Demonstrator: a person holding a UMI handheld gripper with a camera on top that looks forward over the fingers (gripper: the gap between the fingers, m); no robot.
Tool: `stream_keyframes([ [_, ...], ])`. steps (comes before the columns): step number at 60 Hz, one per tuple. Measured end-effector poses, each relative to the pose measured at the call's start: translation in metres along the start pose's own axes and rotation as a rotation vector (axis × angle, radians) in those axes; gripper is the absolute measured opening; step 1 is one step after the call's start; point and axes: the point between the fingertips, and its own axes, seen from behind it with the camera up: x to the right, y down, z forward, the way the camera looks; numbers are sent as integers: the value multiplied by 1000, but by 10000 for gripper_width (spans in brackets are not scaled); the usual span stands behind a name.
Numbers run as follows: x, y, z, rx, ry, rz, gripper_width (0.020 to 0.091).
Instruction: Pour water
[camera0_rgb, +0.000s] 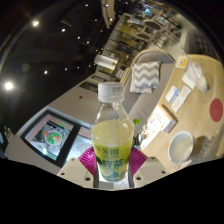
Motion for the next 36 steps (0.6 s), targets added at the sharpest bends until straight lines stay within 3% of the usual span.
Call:
stream_keyframes([
  [10, 3, -92, -41, 136, 135, -501, 392],
  [19, 90, -155, -62, 194, 363, -849, 393],
  [30, 199, -171, -69, 95, 535, -1011, 392],
  [36, 245, -164, -75, 59, 568, -1022, 393],
])
